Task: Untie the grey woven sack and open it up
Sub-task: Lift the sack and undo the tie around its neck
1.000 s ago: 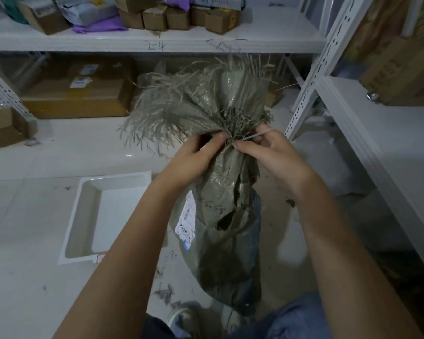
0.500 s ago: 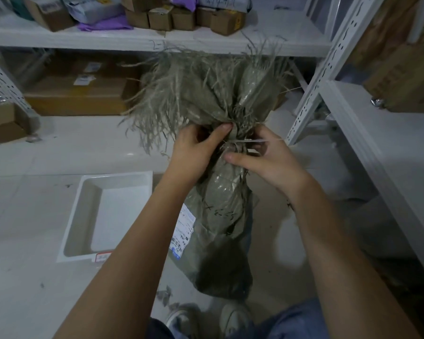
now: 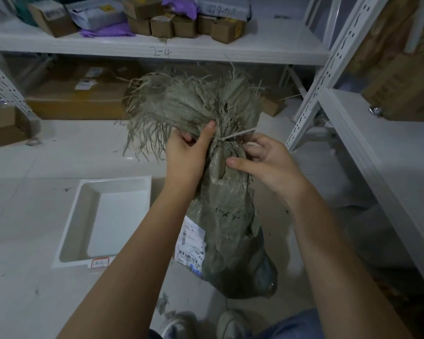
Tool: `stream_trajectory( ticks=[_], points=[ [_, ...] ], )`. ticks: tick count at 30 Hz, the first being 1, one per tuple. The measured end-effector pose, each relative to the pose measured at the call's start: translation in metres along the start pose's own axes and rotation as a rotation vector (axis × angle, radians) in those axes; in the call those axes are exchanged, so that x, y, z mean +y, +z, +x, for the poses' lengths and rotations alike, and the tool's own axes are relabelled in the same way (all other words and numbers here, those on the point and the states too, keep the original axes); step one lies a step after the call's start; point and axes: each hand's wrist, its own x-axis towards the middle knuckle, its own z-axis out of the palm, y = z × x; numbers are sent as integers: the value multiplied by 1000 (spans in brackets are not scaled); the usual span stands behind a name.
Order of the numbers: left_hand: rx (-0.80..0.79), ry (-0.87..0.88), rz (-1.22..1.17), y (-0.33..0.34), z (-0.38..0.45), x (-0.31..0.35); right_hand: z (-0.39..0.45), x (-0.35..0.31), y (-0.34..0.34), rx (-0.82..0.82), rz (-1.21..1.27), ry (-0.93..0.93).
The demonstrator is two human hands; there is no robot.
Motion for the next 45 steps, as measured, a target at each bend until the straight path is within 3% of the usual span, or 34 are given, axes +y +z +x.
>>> stream_trajectory(
  ticks=[3, 6, 10, 14, 20, 23, 25, 27, 32, 45],
  points=[
    [-14, -93, -88, -1, -4, 7, 2, 0, 0, 69, 78, 50],
    [-153, -178, -270, -4, -12, 14, 3, -1, -1, 147, 127, 57],
    [-342, 28, -193, -4, -16, 12, 1, -6, -2, 219, 226, 42],
    [-329, 207, -108, -2, -18, 15, -1, -10, 0, 211, 253, 24],
    [-212, 248, 81, 5, -18, 12, 0, -7, -2, 216, 48, 11],
    [-198, 231, 134, 5, -15, 10, 1, -3, -5, 295, -72, -54],
    [-196, 215, 163, 5, -14, 8, 1, -3, -10, 428, -159, -228],
    [-192, 196, 182, 6, -13, 8, 1, -4, -15, 523, -442, -471],
    [-223, 207, 211, 9, -13, 8, 2, -1, -13, 416, -851, -656],
    [-282, 249, 176, 8, -12, 6, 2, 2, -12, 371, -813, -595]
  ],
)
